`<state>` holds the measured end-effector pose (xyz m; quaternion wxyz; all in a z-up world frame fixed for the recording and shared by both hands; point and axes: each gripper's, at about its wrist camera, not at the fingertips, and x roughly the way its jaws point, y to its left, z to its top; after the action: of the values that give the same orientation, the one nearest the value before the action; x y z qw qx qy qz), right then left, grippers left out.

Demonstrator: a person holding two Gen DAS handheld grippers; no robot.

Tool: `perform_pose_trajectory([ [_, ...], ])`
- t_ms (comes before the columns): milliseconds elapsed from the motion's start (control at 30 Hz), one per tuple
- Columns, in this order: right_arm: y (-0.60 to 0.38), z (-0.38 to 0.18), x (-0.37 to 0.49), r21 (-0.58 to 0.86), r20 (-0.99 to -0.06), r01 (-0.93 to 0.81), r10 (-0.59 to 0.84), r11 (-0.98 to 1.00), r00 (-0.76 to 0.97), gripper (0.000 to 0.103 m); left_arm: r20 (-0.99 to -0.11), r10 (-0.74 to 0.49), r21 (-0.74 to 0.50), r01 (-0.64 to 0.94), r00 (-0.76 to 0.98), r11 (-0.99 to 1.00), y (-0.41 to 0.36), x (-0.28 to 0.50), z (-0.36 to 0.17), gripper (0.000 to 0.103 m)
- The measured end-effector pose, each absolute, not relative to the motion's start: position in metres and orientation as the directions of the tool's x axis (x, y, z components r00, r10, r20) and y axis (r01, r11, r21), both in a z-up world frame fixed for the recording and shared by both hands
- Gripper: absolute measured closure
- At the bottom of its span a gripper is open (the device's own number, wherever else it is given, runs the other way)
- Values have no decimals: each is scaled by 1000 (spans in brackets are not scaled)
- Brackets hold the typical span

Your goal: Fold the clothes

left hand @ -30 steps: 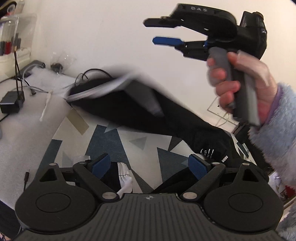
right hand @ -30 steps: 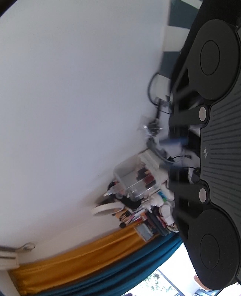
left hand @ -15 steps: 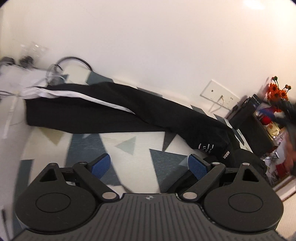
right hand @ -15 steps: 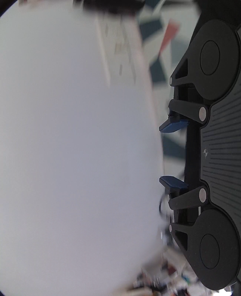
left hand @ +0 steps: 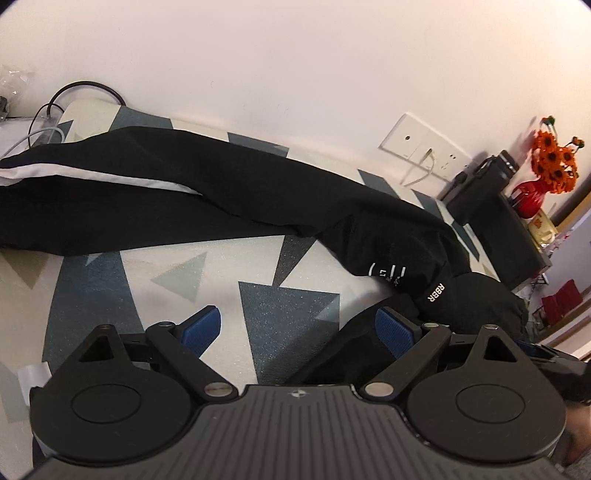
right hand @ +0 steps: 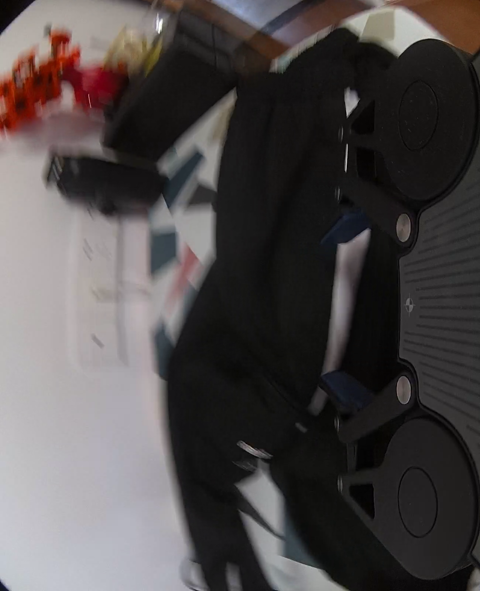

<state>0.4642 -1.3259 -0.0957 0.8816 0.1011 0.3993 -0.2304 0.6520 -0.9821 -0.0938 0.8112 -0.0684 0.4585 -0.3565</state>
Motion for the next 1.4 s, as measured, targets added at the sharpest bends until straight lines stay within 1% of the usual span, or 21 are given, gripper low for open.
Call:
perform_pose_trajectory([
  [67,-1320,-103,478,-62,-743,452,-343,890,574,27,-711,-619,-423,501,334,755,-985,652,-94,10],
  [167,-1318,-116,502,-125,-762,364,-324,923,560,24,-736,-587,-404,477,337,781,-990,653,-95,10],
  [200,-1317,-121,510,-145,-769,333,-318,932,555,25,-744,-578,-400,470,335,787,-991,653,-96,10],
  [233,-1319,-123,516,-167,-769,313,-322,935,553,31,-748,-572,-395,468,336,791,-994,653,-97,10],
  [300,-1326,-123,522,-170,-764,281,-307,944,568,66,-756,-560,-384,464,337,798,-999,654,-98,10],
  [333,-1334,-119,523,-138,-765,278,-280,951,579,99,-757,-557,-380,463,341,800,-1001,654,-98,10],
  [400,-1351,-102,520,-92,-732,304,-272,948,625,98,-756,-556,-380,460,346,802,-1007,656,-98,10],
  [467,-1373,-76,516,-52,-672,340,-285,939,684,98,-757,-557,-383,459,342,802,-1013,658,-99,10],
  [533,-1401,-47,509,-9,-594,402,-328,916,735,98,-756,-556,-379,462,344,802,-1018,659,-100,10],
  [633,-1434,-15,508,61,-506,465,-374,883,777,98,-754,-542,-354,467,370,810,-1023,660,-99,10],
  [767,-1442,2,505,17,-441,487,-431,873,787,98,-759,-514,-330,445,400,833,-1018,664,-105,10],
  [833,-1444,1,498,29,-435,491,-431,871,791,98,-759,-514,-357,405,400,842,-1009,668,-110,10],
  [967,-1443,-6,475,5,-437,515,-461,857,772,98,-740,-550,-476,276,387,835,-982,678,-122,9],
  [1067,-1457,-10,461,54,-466,539,-456,841,758,98,-765,-530,-502,177,366,847,-967,682,-136,9],
  [1167,-1463,-21,452,76,-500,563,-457,823,736,98,-758,-568,-554,141,320,820,-958,682,-146,10],
  [1300,-1463,-30,449,54,-526,572,-463,819,713,98,-769,-558,-551,117,311,826,-953,674,-150,9],
  [1400,-1463,-35,449,61,-536,572,-457,818,710,98,-784,-534,-554,32,315,832,-946,670,-152,11],
])
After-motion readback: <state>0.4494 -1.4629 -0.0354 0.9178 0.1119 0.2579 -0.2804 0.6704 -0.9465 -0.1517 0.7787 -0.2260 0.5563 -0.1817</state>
